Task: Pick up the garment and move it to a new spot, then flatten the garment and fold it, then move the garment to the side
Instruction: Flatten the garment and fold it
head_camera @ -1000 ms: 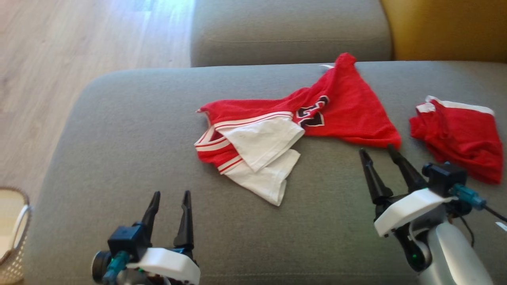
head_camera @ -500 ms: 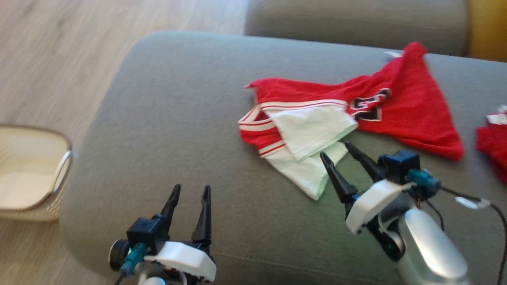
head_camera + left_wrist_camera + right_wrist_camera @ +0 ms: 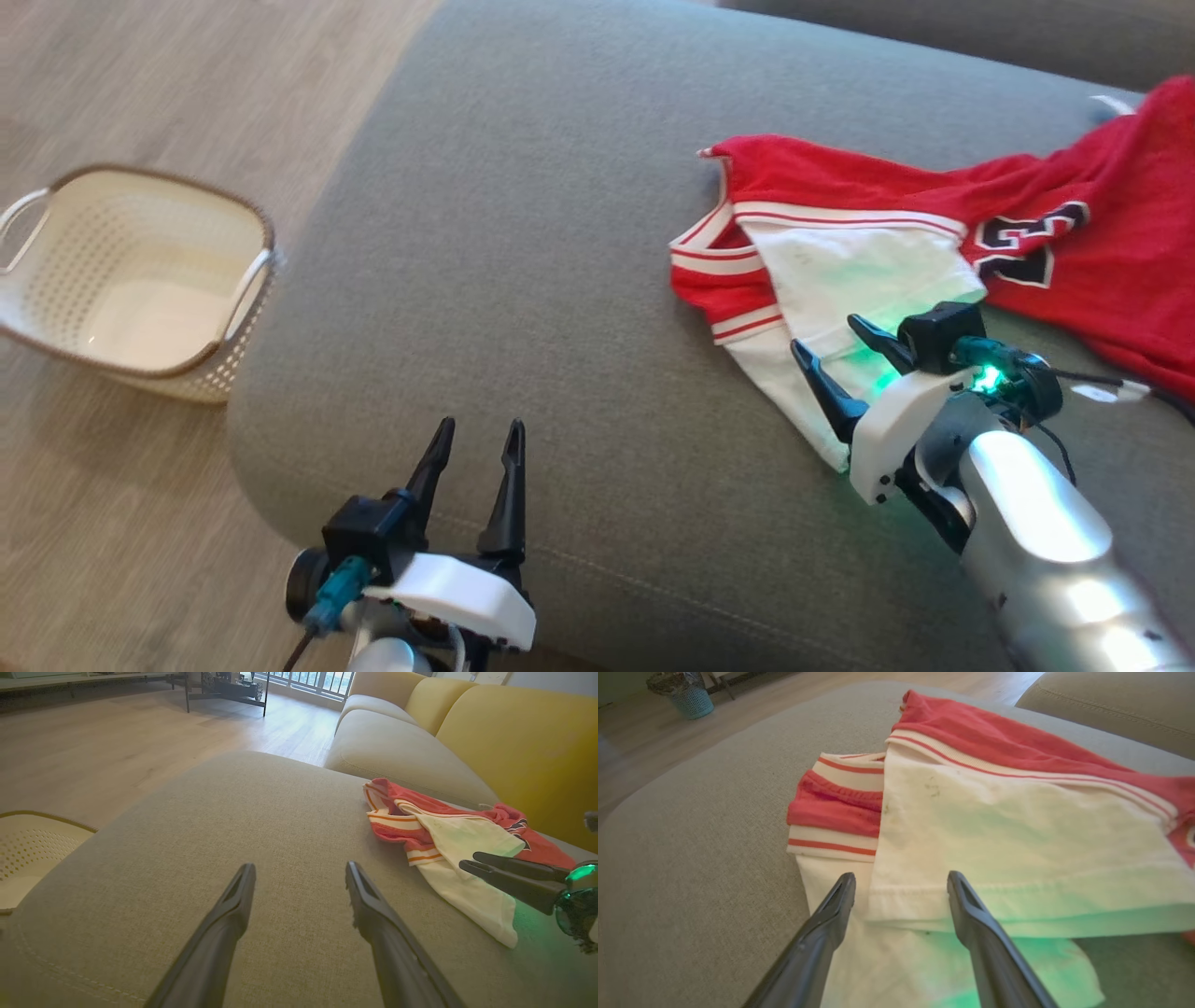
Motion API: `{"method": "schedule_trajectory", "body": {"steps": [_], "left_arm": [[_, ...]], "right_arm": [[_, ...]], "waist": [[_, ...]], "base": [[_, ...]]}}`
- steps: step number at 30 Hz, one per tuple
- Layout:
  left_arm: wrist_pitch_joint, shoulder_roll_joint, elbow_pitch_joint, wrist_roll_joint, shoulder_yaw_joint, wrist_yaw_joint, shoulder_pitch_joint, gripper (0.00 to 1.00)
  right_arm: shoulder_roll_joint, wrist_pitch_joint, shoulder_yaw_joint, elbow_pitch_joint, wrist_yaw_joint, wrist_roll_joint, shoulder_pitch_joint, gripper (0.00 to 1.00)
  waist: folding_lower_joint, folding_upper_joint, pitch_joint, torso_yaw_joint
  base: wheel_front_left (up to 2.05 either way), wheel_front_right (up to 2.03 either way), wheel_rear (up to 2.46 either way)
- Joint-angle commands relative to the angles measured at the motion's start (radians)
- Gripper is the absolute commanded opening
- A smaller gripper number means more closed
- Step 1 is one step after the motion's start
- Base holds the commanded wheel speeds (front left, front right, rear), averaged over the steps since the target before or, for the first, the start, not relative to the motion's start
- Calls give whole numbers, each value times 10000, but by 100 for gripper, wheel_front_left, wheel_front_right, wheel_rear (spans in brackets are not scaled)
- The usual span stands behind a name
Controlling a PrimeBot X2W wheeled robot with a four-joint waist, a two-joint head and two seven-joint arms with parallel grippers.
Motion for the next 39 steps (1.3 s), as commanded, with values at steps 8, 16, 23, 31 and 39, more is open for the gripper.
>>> {"method": "schedule_trajectory", "body": {"steps": [8,16,23,31,39], "left_arm": [[-78,10,-376,-179,44,181,-467,100],[-78,10,-340,-195,66,240,-464,100],[-78,10,-205,-89,241,166,-386,100],[-78,10,-142,79,614,58,-109,100],[-78,10,-273,-30,357,-100,-143,100]], "right_arm": [[-179,-221,462,1098,-4,-38,-880,100],[-26,-552,626,1776,-4,341,-1247,0],[66,-935,940,1695,-4,721,-1238,0],[-45,-1242,1077,606,-4,874,-1200,0],[-903,-59,1256,-902,-4,367,-3006,0]], "waist": [[-1,0,238,345],[-1,0,166,275],[-1,0,-350,-62],[-1,0,-1017,-615],[-1,0,-766,-345]], "base": [[0,0,0],[0,0,0],[0,0,0],[0,0,0],[0,0,0]]}}
